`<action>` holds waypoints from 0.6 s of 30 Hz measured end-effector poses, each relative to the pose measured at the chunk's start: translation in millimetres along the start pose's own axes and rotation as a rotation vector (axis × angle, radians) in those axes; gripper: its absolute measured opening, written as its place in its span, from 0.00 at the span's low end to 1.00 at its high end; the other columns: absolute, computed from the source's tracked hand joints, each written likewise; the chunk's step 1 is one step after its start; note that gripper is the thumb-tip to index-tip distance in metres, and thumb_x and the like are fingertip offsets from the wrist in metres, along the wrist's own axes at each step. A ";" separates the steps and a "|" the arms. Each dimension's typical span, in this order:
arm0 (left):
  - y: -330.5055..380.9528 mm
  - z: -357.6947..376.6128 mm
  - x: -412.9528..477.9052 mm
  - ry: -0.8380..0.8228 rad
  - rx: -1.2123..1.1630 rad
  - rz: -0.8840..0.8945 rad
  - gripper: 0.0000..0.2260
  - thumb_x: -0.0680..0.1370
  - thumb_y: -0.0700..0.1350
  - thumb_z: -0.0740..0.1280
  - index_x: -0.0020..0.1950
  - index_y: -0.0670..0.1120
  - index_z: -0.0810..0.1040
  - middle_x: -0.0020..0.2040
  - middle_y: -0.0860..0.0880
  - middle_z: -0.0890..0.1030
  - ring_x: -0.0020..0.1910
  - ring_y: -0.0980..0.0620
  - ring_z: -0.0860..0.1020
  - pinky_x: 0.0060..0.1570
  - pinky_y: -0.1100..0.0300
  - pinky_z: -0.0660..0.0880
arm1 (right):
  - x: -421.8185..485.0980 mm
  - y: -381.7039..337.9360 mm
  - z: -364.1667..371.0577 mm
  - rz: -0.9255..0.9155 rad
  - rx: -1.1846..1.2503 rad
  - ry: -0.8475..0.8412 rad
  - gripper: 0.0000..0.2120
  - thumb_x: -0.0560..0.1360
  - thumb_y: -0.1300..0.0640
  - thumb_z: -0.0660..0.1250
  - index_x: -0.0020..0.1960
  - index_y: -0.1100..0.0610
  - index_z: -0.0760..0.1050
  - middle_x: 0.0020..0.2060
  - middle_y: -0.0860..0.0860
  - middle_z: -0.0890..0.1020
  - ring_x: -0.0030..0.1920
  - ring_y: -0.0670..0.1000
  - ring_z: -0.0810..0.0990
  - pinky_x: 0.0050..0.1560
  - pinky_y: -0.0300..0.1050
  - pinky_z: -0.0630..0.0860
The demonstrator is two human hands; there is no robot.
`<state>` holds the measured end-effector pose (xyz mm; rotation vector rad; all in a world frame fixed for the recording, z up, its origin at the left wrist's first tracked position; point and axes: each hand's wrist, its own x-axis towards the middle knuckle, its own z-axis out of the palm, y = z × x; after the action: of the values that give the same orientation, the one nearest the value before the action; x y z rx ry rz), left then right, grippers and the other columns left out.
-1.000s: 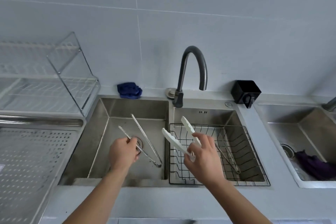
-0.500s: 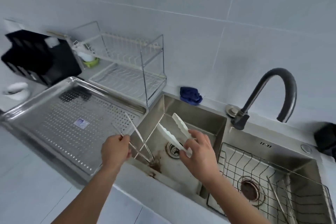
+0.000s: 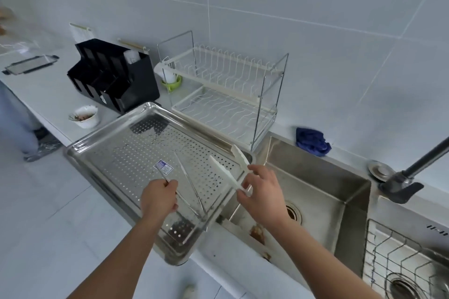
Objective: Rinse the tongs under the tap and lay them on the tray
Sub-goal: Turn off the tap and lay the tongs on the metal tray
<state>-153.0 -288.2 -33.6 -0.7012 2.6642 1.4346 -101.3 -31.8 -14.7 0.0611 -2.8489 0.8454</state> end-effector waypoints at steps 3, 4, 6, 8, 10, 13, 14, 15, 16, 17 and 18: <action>-10.6 -10.0 38.1 -0.031 0.028 0.003 0.18 0.80 0.45 0.66 0.31 0.39 0.78 0.24 0.45 0.81 0.22 0.45 0.82 0.33 0.48 0.84 | 21.1 -22.9 25.7 0.055 -0.005 -0.046 0.07 0.76 0.49 0.71 0.48 0.52 0.81 0.72 0.51 0.73 0.73 0.53 0.67 0.70 0.48 0.68; -13.9 -12.7 49.6 -0.046 0.042 -0.002 0.18 0.80 0.45 0.66 0.32 0.39 0.78 0.25 0.44 0.81 0.23 0.44 0.83 0.33 0.48 0.84 | 28.8 -29.5 34.1 0.073 -0.017 -0.068 0.08 0.76 0.49 0.71 0.49 0.52 0.81 0.72 0.51 0.72 0.73 0.54 0.67 0.70 0.49 0.68; -20.7 -17.1 69.6 -0.086 0.090 -0.007 0.19 0.80 0.46 0.66 0.33 0.37 0.78 0.29 0.40 0.83 0.27 0.40 0.84 0.37 0.45 0.84 | 43.7 -41.5 50.3 0.108 -0.044 -0.114 0.08 0.76 0.49 0.70 0.50 0.53 0.81 0.71 0.52 0.73 0.73 0.55 0.67 0.71 0.51 0.68; -27.0 -20.0 85.7 -0.124 0.144 -0.004 0.20 0.80 0.47 0.65 0.33 0.36 0.78 0.33 0.37 0.83 0.31 0.38 0.84 0.40 0.43 0.83 | 57.4 -50.8 65.5 0.141 -0.070 -0.160 0.08 0.76 0.49 0.70 0.50 0.53 0.81 0.70 0.52 0.74 0.72 0.55 0.67 0.71 0.52 0.68; -32.4 -20.8 101.1 -0.162 0.177 0.002 0.20 0.80 0.48 0.65 0.33 0.36 0.78 0.31 0.38 0.83 0.30 0.38 0.84 0.40 0.43 0.83 | 70.2 -57.2 80.2 0.176 -0.097 -0.197 0.09 0.77 0.50 0.69 0.51 0.53 0.81 0.70 0.52 0.74 0.71 0.55 0.67 0.70 0.51 0.68; -38.0 -21.0 124.0 -0.204 0.223 0.006 0.19 0.80 0.49 0.65 0.31 0.41 0.76 0.26 0.45 0.81 0.24 0.44 0.82 0.36 0.50 0.82 | 85.2 -63.2 101.1 0.238 -0.128 -0.222 0.09 0.77 0.50 0.68 0.51 0.54 0.81 0.68 0.53 0.74 0.69 0.56 0.68 0.68 0.51 0.68; -39.1 -21.2 130.6 -0.209 0.249 0.012 0.19 0.81 0.49 0.65 0.31 0.43 0.76 0.25 0.46 0.80 0.23 0.46 0.82 0.34 0.54 0.80 | 88.5 -64.7 107.7 0.252 -0.135 -0.218 0.08 0.76 0.51 0.68 0.51 0.55 0.81 0.66 0.53 0.75 0.68 0.57 0.68 0.67 0.51 0.69; -39.7 -21.5 136.5 -0.213 0.273 0.013 0.19 0.81 0.49 0.65 0.31 0.43 0.76 0.25 0.47 0.80 0.23 0.47 0.81 0.33 0.56 0.78 | 91.4 -66.2 114.1 0.263 -0.144 -0.210 0.08 0.76 0.51 0.68 0.50 0.55 0.81 0.65 0.53 0.75 0.67 0.57 0.69 0.67 0.50 0.69; -40.7 -21.5 142.2 -0.222 0.288 0.010 0.19 0.81 0.50 0.65 0.32 0.43 0.76 0.26 0.47 0.81 0.23 0.48 0.81 0.33 0.56 0.78 | 93.7 -67.8 120.1 0.272 -0.156 -0.205 0.08 0.76 0.52 0.68 0.51 0.55 0.81 0.65 0.53 0.75 0.67 0.57 0.68 0.66 0.50 0.69; -41.7 -21.1 147.8 -0.238 0.297 0.005 0.19 0.81 0.51 0.64 0.33 0.43 0.77 0.27 0.47 0.82 0.24 0.48 0.82 0.35 0.55 0.80 | 95.5 -69.0 125.9 0.282 -0.170 -0.201 0.09 0.77 0.52 0.68 0.52 0.56 0.80 0.65 0.53 0.74 0.68 0.57 0.68 0.67 0.50 0.69; -42.6 -20.1 152.9 -0.255 0.307 0.003 0.19 0.81 0.52 0.64 0.34 0.43 0.78 0.29 0.46 0.83 0.26 0.47 0.83 0.38 0.52 0.82 | 97.0 -69.7 131.4 0.293 -0.181 -0.197 0.09 0.77 0.51 0.68 0.52 0.55 0.80 0.67 0.53 0.73 0.68 0.57 0.67 0.67 0.50 0.69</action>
<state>-269.5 -381.1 -92.0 -0.4538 2.5978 1.0013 -210.5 -161.0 -68.8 -0.3207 -3.1585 0.6562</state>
